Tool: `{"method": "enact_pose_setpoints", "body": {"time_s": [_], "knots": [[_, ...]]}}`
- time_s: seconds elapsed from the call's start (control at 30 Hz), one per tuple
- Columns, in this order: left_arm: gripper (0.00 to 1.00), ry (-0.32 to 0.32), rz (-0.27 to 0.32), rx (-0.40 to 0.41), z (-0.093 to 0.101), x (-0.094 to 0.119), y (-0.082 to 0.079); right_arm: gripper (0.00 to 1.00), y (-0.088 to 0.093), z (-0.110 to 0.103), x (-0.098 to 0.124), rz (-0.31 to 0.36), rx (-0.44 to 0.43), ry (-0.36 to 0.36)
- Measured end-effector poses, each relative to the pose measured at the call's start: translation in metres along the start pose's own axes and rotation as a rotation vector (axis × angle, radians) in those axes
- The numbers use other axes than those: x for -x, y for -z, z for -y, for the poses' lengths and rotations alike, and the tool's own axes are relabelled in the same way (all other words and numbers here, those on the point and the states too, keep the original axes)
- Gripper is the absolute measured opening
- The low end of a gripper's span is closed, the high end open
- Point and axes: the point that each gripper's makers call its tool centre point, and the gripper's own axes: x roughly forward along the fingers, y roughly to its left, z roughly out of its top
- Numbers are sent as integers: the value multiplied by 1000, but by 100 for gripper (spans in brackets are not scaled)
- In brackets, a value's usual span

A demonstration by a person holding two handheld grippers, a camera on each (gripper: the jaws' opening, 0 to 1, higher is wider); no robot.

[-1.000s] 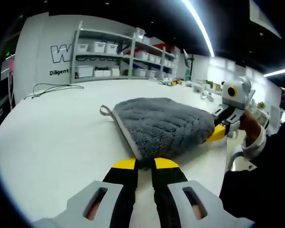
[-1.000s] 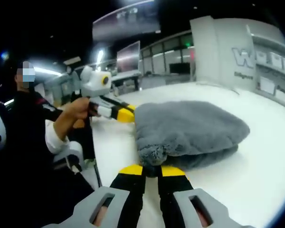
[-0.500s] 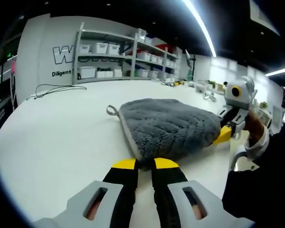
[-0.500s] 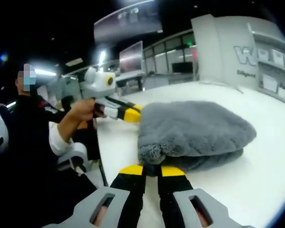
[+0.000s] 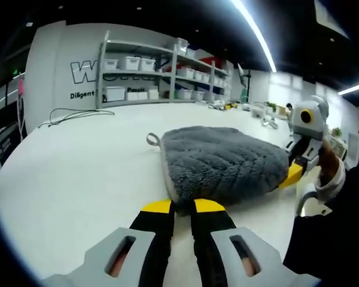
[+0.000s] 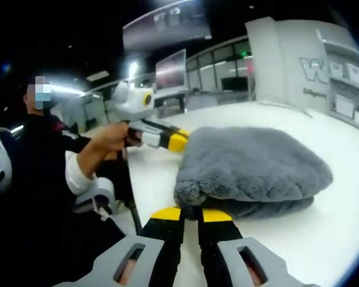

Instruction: Open the folded towel by lifting each exposed corner and separating the folded layers until the towel lies flat within the target outline without major curled edges

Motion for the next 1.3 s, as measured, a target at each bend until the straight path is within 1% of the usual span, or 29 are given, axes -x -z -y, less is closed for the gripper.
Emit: {"method": "enact_pose_setpoints", "body": {"time_s": [0.67,0.77,0.93,1.0,1.1,1.3], "knots": [[10,-31,19,6,-14,-2,-2,3,0,-12,-11,-14,15,-25],[10,-34,24,10,-14,-2,-2,2,-1,-14,-12,-15,19,-30],[10,-35,23,15,-16,-4,-2,1,-1,-19,-15,-15,31,-42],[10,-34,22,15,-16,-4,-2,1,0,-19,-16,-17,34,-43],[10,-36,19,13,-19,-6,-3,0,-4,-19,-16,-2,25,-43],[10,-31,12,11,-20,-8,-3,0,-4,-20,-18,-1,36,-38]]}}
